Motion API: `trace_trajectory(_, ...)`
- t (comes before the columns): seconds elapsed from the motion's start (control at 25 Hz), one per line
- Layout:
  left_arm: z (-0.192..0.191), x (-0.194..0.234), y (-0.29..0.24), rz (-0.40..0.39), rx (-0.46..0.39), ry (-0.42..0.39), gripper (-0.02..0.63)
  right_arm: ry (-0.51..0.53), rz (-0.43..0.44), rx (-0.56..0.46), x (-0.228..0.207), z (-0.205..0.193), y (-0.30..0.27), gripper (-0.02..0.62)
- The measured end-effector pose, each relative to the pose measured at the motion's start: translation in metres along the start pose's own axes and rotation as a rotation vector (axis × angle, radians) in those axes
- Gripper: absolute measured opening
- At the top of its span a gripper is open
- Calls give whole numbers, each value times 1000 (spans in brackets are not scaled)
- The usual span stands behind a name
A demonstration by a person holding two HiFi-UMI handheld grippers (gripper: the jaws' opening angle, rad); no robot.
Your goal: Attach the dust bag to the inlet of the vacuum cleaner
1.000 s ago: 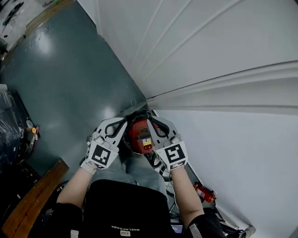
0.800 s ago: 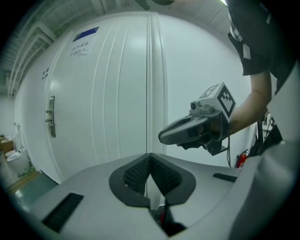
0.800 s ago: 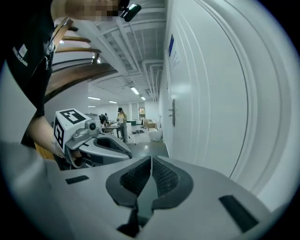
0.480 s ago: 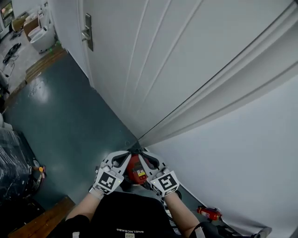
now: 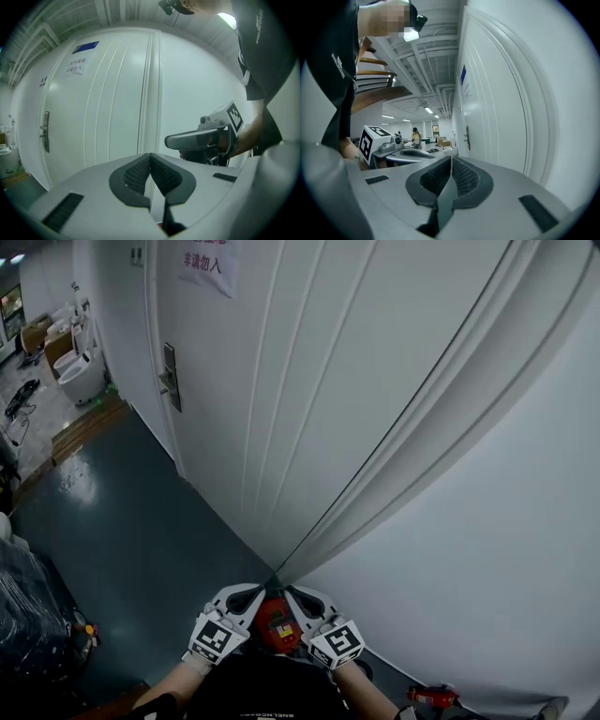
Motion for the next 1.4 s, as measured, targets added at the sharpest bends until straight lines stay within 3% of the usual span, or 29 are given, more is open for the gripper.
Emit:
trace_trajectory(0.36, 42, -4, 3, 7, -112, -16, 15, -26, -42, -73, -10, 27, 12, 34)
trace_trajectory(0.56, 48, -4, 4, 19, -78, -16, 15, -22, -39, -92, -15, 34, 9, 34)
trace_trajectory(1.4, 44, 10, 3, 66, -82, 28, 15, 7, -1, -87, -16, 38, -3, 34)
Point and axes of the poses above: the fingertips, and each gripper's own axes: y backward along the fingers, x to its left, z out of its top, the point moved 3 cm from there along y, backward along the fingers, and after that the axes turned 2 degrees about y, right-handed, at the moved point
